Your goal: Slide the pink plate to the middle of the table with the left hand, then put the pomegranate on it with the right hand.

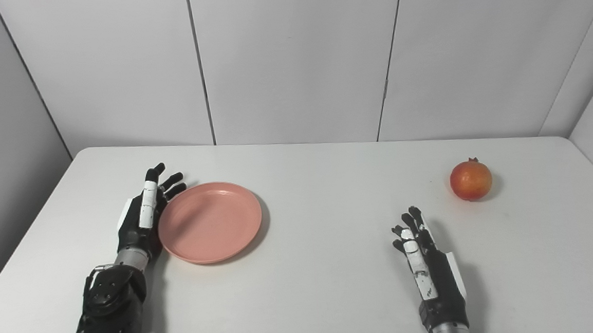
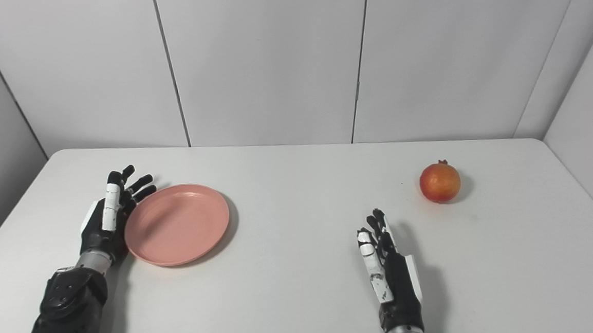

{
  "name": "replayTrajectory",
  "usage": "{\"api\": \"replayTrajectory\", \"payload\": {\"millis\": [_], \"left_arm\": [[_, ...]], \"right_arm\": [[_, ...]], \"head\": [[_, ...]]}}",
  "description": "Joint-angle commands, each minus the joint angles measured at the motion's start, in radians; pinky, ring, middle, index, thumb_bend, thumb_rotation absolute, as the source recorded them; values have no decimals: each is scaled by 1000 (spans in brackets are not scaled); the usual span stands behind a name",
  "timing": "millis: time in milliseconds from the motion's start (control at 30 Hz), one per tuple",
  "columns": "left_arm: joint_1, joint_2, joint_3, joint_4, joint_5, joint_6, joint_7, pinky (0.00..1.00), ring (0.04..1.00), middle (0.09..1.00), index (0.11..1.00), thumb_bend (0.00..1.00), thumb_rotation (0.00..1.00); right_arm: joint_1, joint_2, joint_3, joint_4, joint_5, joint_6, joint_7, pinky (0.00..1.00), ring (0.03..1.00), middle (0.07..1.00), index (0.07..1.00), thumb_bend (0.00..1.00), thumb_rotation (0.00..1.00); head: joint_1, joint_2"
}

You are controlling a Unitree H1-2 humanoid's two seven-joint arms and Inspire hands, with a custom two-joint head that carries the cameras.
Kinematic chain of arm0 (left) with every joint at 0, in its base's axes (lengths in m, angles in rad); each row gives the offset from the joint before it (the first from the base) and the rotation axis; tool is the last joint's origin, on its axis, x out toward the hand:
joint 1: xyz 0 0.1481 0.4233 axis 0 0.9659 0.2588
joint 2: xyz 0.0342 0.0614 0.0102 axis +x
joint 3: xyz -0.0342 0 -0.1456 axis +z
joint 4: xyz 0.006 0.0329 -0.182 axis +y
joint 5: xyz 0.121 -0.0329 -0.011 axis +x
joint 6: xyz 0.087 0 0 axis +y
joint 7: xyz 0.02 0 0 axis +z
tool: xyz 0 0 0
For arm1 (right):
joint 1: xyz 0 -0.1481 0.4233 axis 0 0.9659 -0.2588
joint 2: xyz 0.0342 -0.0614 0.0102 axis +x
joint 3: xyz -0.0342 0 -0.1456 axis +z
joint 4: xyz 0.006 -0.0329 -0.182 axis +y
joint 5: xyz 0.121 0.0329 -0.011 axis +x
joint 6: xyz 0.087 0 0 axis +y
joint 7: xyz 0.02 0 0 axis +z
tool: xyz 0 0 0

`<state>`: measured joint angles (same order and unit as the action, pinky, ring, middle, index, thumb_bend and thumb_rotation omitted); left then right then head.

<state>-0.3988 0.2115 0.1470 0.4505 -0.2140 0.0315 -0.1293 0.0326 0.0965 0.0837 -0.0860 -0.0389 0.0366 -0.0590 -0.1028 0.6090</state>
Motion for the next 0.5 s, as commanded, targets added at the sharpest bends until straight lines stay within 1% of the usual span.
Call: {"api": "replayTrajectory", "payload": {"millis": [0, 133, 200, 333, 467], "left_arm": [[-41, -24, -16, -9, 3, 23, -3, 814, 844, 855, 946, 1000, 931], [-39, -48, -23, -27, 14, 37, 22, 799, 831, 842, 936, 1000, 928], [-36, -55, -32, -28, 21, 37, 24, 794, 829, 840, 931, 1000, 929], [-31, -66, -46, -27, 20, 39, 6, 818, 841, 850, 940, 1000, 933], [-28, -76, -60, -23, 30, 33, 6, 820, 839, 846, 941, 1000, 937]], "right_arm": [[-3, 31, 27, 1, -1, 48, 11, 891, 916, 958, 973, 626, 865], [-4, 34, 32, 0, -8, 47, 7, 886, 919, 960, 974, 631, 870], [-3, 36, 35, -1, -11, 45, 3, 881, 914, 957, 974, 631, 873], [-2, 43, 37, -3, -15, 47, -1, 878, 906, 951, 971, 641, 868], [-2, 47, 39, -7, -19, 53, -2, 870, 904, 949, 969, 641, 866]], "head": [[-2, -2], [-9, -4], [-15, -4], [-25, -2], [-27, -2]]}}
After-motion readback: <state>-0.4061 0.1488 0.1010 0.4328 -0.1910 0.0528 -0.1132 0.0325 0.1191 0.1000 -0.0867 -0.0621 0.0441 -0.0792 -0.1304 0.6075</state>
